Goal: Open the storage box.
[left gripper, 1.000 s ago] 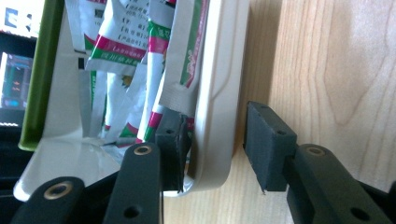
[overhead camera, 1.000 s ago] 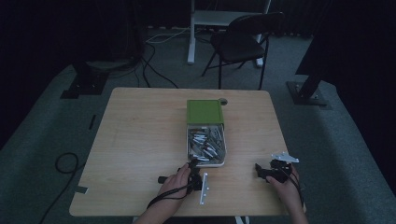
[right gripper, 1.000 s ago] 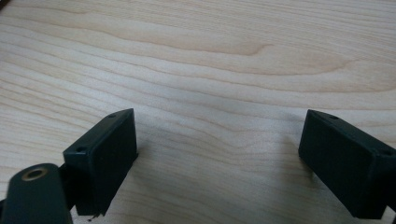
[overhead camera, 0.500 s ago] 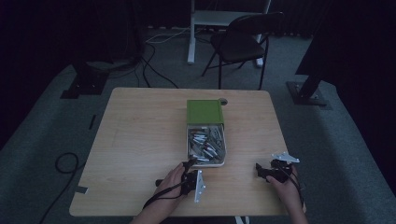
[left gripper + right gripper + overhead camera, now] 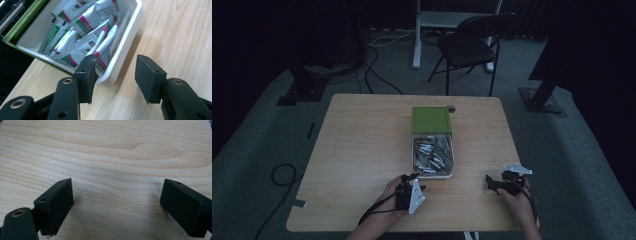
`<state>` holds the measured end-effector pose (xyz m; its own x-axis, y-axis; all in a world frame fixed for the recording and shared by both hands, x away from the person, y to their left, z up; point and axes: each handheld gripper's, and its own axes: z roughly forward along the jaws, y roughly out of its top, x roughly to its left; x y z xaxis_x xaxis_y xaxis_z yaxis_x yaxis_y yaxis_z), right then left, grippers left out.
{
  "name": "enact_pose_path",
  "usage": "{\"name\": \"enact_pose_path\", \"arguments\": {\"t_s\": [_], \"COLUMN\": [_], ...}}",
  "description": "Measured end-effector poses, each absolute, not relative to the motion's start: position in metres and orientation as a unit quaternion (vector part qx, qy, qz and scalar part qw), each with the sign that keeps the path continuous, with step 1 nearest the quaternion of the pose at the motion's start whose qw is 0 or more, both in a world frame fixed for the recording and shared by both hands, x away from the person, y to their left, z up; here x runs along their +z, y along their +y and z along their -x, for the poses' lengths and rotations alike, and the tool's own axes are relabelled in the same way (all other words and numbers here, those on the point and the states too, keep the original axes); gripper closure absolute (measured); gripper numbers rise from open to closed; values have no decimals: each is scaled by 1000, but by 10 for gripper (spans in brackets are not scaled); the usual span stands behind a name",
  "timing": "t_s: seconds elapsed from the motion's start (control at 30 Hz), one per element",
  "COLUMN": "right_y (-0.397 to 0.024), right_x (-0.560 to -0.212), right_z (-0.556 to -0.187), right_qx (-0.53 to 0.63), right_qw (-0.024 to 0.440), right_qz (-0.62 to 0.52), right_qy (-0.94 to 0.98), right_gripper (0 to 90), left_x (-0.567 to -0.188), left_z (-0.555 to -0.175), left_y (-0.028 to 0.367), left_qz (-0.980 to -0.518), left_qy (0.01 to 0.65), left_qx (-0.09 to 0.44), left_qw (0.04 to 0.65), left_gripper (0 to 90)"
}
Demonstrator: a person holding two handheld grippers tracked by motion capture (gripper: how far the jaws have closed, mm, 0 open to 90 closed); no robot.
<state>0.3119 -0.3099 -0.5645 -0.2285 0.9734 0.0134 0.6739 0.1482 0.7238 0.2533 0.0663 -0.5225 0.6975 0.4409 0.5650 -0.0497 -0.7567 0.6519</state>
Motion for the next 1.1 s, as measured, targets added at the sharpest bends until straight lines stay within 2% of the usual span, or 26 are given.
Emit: {"name": "enact_pose_path", "arguments": {"t_s": [0.37,0.9,1.1], "right_y": [-310,-310,-310], "right_x": [-565,-565,-565], "right_z": [-312,-312,-312], "right_qx": [313,313,313], "right_qw": [240,240,240], "right_qz": [-572,-572,-572], "right_qy": [719,719,719], "right_gripper": [109,109,109], "left_x": [-515,-515,-519], "left_z": [-258,-269,-276], "left_y": [94,130,151], "left_qz": [-847,-831,-814], "left_qy": [164,245,294], "left_qx": [367,323,294], "left_qw": [347,382,405], "left_gripper": [522,522,522]}}
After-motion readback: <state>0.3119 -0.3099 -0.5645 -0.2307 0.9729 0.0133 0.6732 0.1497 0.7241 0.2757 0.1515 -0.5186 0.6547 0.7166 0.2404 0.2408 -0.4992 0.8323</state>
